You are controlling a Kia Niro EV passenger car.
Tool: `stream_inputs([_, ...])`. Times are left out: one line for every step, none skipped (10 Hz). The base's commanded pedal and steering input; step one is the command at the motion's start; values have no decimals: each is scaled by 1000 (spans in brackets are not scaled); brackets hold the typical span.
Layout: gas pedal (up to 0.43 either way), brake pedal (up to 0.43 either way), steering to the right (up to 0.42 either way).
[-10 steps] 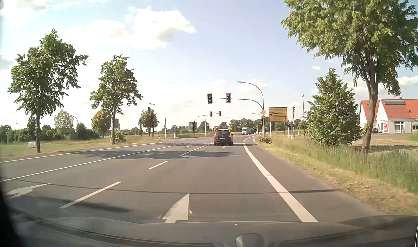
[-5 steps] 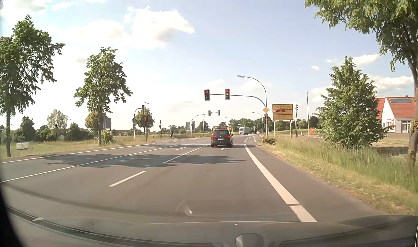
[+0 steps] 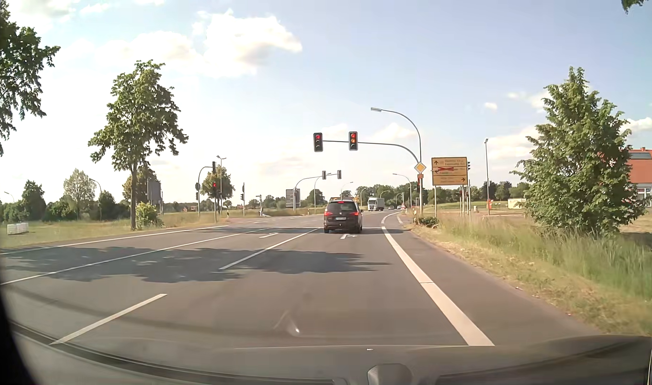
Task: Follow the waypoints while adhering to traffic rules and regulations
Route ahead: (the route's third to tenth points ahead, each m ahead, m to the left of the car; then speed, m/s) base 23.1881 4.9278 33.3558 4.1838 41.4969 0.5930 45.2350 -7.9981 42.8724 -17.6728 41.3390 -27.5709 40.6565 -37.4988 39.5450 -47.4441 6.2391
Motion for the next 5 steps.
stream_inputs([0, 91, 7])
stream_inputs([0, 128, 7])
stream_inputs([0, 159, 7])
stream_inputs([0, 183, 7])
stream_inputs([0, 201, 7])
